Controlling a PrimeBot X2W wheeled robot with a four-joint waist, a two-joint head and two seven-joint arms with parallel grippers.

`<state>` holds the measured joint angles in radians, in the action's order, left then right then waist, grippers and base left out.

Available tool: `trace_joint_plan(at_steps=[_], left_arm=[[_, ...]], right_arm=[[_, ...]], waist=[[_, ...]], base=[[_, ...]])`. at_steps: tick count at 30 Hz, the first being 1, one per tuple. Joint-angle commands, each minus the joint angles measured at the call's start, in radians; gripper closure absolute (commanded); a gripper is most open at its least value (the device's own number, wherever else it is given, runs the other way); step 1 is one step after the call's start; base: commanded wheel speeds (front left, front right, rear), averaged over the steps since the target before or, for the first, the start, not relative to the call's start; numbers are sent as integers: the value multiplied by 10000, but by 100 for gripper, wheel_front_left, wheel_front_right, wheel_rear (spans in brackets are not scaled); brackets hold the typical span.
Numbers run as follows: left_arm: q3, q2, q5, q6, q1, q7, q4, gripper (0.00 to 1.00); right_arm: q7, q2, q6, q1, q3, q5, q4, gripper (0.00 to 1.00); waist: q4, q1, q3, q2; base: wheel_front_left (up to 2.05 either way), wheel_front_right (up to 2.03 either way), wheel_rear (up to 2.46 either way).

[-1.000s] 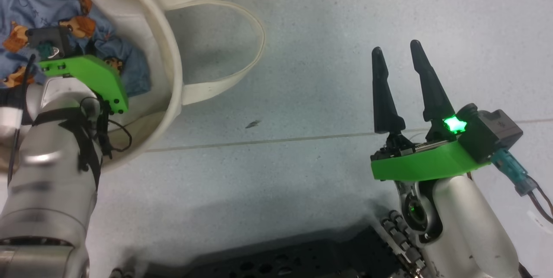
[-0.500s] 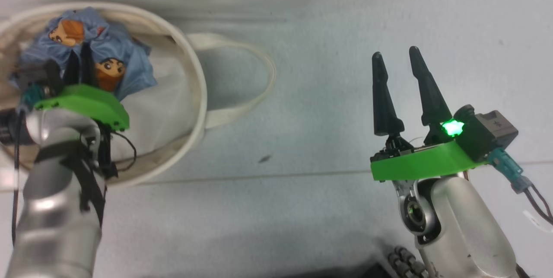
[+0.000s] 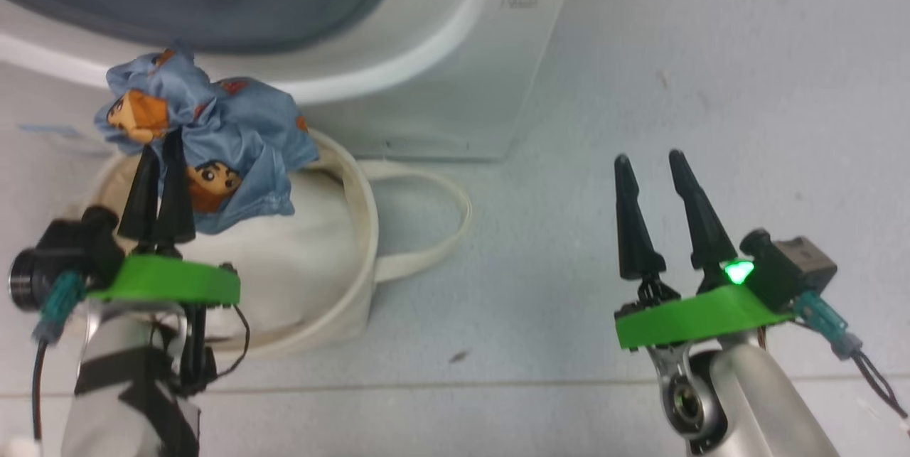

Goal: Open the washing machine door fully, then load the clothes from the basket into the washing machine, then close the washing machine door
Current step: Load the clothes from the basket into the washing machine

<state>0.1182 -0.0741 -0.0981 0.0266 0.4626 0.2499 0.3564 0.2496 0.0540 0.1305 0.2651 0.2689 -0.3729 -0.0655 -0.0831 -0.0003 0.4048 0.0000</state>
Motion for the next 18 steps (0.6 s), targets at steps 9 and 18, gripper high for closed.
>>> trace_joint_plan(at_steps=[9,18], left_arm=[[355,228,-185,646,-1904,118,-3523,100],[-305,237,-565,128,-2905,118,-4639,100]], right_arm=[[122,-38,2,-932,-158,-184,169,0],[122,-38,2,-1252,-12,-236,112,0]], waist=[[333,3,-2186,0],[444,3,-2746,0]], base=[[0,0,0],[0,0,0]])
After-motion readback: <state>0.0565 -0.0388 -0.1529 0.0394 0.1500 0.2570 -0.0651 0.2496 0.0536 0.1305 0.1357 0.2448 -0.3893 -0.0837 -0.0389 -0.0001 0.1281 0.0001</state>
